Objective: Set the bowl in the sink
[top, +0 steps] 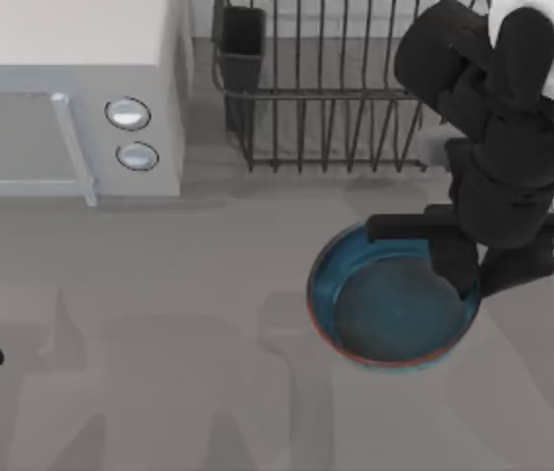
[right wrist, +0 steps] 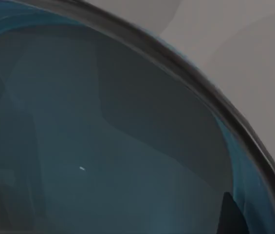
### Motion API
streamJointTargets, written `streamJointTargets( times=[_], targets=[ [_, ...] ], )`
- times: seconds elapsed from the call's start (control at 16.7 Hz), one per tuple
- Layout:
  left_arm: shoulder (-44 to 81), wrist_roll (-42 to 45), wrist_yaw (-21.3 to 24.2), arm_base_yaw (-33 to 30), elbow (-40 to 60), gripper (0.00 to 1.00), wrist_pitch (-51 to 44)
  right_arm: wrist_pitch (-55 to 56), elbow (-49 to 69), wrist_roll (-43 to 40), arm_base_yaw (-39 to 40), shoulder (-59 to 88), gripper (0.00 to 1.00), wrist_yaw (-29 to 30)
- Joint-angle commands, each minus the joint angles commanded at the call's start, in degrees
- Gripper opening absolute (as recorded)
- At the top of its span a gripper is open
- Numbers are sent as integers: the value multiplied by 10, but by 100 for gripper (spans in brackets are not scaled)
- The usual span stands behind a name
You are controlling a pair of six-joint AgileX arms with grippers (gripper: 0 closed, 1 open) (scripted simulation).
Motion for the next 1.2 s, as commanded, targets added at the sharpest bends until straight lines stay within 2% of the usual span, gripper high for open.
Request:
streamJointTargets(
  times=[0.24, 0.66, 0.9, 1.2],
  targets=[
    [0, 0, 0, 0, 0, 100, 0, -36, 35, -2, -1, -14, 0, 0],
    [0, 0, 0, 0, 0, 100, 0, -1, 14, -11, -13, -19, 0, -18],
    [0, 0, 0, 0, 0, 100, 0, 129, -57, -44, -66, -38, 0, -68],
    [0, 0, 0, 0, 0, 100, 0, 412, -200, -106, -185, -45, 0, -146]
  ],
)
